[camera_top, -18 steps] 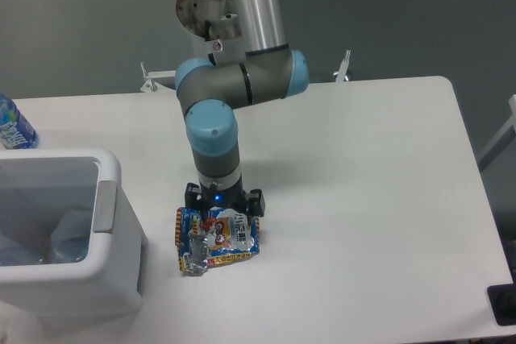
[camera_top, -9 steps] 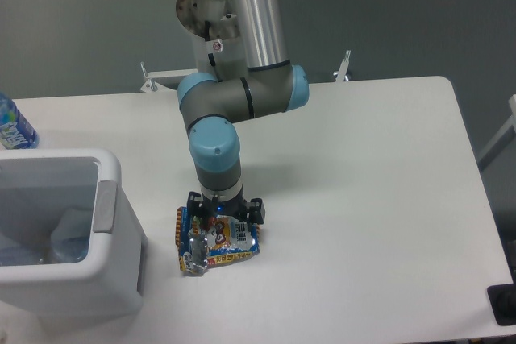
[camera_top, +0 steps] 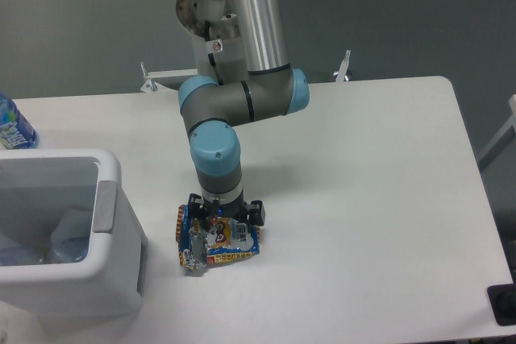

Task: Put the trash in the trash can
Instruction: 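Lower onto the blue wrapper and close the gripper on it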

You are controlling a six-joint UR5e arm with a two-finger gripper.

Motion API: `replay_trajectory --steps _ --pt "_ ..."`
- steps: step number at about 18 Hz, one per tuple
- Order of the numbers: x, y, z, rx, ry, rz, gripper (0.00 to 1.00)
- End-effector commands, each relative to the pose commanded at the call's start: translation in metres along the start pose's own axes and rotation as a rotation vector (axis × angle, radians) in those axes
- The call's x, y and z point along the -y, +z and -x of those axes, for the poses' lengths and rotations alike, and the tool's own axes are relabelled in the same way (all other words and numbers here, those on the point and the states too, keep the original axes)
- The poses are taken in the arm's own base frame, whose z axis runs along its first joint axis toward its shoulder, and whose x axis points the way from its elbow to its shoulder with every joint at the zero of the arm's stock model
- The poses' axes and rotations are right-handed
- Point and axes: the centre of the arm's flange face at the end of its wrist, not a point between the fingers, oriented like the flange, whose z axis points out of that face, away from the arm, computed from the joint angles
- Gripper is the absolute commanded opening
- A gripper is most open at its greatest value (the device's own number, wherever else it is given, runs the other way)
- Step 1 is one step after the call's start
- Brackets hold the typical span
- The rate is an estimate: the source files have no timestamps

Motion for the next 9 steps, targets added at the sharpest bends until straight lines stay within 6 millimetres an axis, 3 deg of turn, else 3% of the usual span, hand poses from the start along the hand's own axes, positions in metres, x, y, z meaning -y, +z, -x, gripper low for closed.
replay_trajectory --steps 6,9 --pt "0.0000 0.0008 0.0002 0.001 0.000 0.001 0.97" --pt "-0.0007 0.0009 0.0014 0.013 0.000 0.007 0.84"
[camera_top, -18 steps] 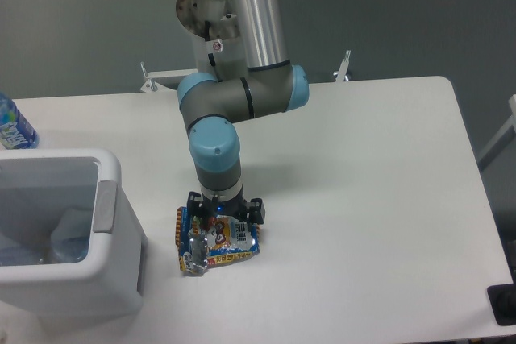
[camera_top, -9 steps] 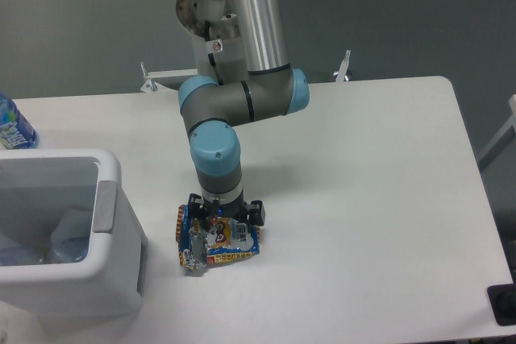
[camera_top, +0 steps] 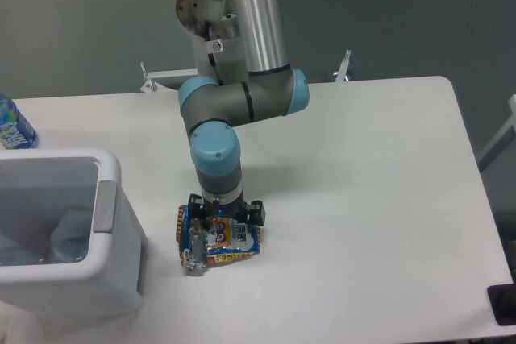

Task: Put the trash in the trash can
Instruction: 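Lower onto the blue wrapper and close the gripper on it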

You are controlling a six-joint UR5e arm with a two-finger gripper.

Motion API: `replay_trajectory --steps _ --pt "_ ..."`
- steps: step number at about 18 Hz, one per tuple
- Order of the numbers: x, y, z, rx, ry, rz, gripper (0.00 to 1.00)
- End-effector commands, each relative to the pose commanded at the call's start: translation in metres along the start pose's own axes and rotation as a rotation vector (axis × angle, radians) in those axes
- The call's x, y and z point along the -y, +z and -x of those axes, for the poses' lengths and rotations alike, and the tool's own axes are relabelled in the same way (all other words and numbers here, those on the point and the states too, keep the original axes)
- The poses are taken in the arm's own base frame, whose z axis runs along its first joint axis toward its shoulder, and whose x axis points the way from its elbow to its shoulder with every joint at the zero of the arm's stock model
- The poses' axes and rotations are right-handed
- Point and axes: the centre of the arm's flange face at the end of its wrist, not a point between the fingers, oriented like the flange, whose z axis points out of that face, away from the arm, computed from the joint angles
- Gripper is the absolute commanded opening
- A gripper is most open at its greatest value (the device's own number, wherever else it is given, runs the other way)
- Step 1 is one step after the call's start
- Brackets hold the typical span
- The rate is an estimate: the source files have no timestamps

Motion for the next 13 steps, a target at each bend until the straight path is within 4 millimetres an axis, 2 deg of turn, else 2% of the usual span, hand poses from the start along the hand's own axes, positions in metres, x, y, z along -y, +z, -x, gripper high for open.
replay_trajectory --steps 5,13 --pt "-0.0005 -0.0004 -0.0002 0.000 -0.006 0.000 0.63" --pt "0.0002 -0.0028 0.0011 0.003 -0.008 -0.006 0.60"
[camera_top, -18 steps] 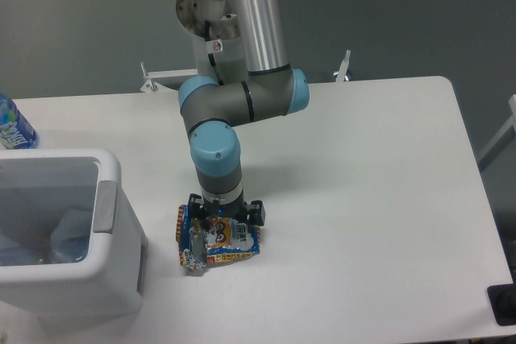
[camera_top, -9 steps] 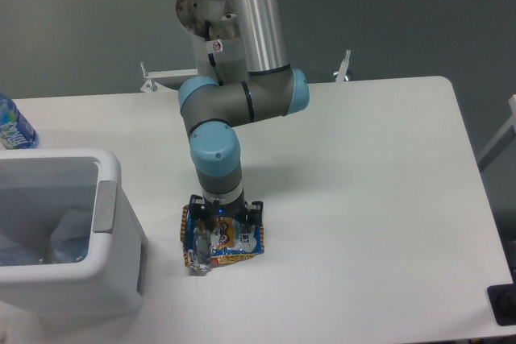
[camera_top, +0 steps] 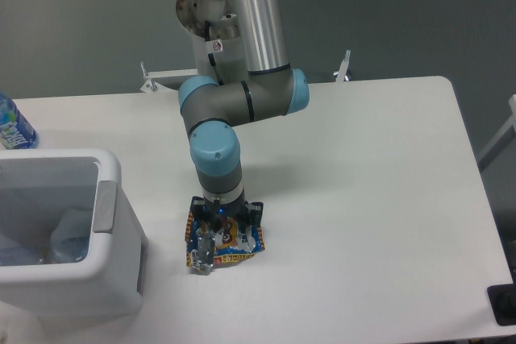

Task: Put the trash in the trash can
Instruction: 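Lower onto the blue wrapper and close the gripper on it, then lift the wrapper and carry it over the trash bin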

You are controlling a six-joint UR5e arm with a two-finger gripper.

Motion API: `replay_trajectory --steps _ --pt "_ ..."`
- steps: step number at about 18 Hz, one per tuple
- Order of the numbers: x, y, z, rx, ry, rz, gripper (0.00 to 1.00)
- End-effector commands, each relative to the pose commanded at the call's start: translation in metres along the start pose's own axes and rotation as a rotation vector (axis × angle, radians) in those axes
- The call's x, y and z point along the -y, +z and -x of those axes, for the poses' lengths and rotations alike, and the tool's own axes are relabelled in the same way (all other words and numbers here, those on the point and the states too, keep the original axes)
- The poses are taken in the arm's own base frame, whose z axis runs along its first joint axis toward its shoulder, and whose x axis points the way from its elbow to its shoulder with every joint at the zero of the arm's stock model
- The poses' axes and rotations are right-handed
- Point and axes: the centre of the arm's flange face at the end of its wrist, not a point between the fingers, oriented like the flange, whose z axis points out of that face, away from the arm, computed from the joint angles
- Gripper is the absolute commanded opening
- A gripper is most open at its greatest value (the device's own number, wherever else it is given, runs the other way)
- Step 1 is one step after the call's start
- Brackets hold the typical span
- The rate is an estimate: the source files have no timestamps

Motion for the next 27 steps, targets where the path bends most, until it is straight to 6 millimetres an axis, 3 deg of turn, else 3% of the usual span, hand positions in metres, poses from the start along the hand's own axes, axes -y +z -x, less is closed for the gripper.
replay_trajectory --steps 2,4,8,12,15,17,20,23,27 --pt "0.000 -0.003 0.001 0.002 -0.002 -0.004 0.55" --pt "0.000 -0.006 0.001 0.004 -0.003 -0.008 0.41" --pt "0.008 -0.017 0.006 0.014 -0.051 -0.034 0.01" --pt "0.013 -0.023 0.011 0.022 -0.069 -0.046 0.00" --pt "0.013 -0.045 0.029 0.030 -0.088 -0.086 0.00" --pt "0.016 -0.070 0.046 0.045 -0.119 -0.133 0.00" --pt "0.036 -0.118 0.060 0.034 -0.170 -0.246 0.00" --pt "0.056 -0.186 0.084 -0.006 -0.269 -0.400 0.00" --pt "0.085 -0.258 0.090 -0.023 -0.427 -0.548 0.00"
